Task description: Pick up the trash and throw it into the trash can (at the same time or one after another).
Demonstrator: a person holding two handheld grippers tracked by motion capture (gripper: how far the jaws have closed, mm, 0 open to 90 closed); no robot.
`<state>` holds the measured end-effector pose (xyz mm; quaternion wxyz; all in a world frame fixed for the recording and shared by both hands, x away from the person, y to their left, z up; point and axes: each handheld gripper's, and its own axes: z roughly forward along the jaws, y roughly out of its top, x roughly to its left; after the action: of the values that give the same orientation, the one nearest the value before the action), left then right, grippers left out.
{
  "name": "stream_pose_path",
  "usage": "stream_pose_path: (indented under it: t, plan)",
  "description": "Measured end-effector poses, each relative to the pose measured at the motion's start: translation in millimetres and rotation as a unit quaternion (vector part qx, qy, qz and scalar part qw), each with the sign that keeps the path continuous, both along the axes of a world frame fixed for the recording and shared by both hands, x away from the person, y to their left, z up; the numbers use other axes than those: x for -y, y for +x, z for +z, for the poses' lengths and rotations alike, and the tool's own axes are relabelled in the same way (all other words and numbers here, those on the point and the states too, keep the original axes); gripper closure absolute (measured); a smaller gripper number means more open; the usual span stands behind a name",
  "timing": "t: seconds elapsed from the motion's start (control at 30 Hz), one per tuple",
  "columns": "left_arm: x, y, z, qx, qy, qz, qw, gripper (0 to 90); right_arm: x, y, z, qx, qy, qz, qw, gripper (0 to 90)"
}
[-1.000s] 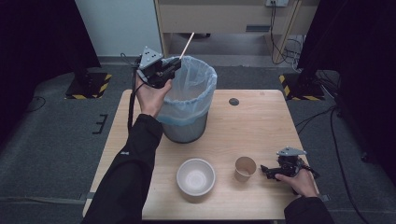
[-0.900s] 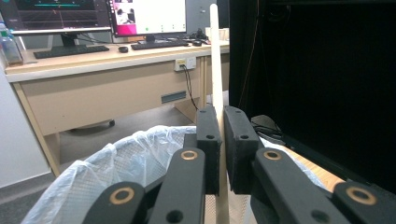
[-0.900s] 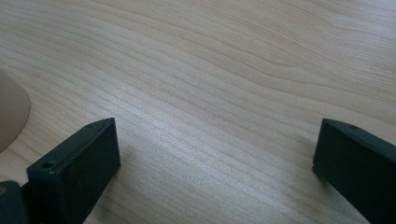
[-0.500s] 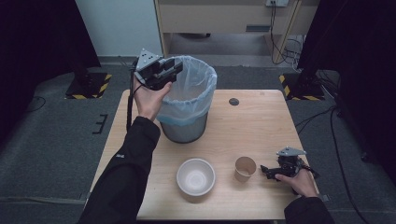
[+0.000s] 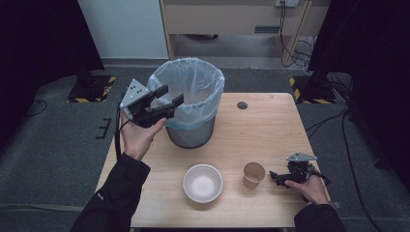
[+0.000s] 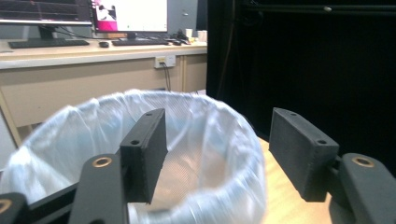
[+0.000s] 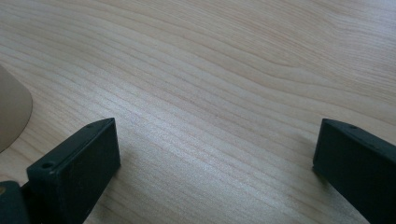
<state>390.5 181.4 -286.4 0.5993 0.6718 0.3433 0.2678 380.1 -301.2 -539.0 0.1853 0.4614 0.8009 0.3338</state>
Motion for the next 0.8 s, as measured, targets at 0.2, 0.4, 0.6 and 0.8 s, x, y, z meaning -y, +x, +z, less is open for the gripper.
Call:
stream_pose_path:
  t: [0.2, 0.4, 0.6, 0.8]
  plan:
    - [-3.9, -25.4, -28.8, -0.024, 0.014, -0.014, 0.9995, 32.2, 0.1, 0.1, 0.0, 0.001, 0.0, 0.001, 1.0, 0.8]
    - [-3.7, -44.3, -57.9, -0.04, 0.048, -0.02, 0.9978, 30.3, 0.0, 0.1, 0.0, 0.0, 0.0, 0.0, 1.0, 0.8]
    - [-1.9, -57.2, -88.1, -0.069, 0.077, -0.025, 0.9943, 29.8, 0.0, 0.0, 0.0, 0.0, 0.0, 0.0, 1.0, 0.8]
    - [3.1, -65.8, -126.0, -0.105, 0.088, -0.035, 0.9899, 29.1, 0.0, 0.1, 0.0, 0.001, -0.001, 0.0, 1.0, 0.8]
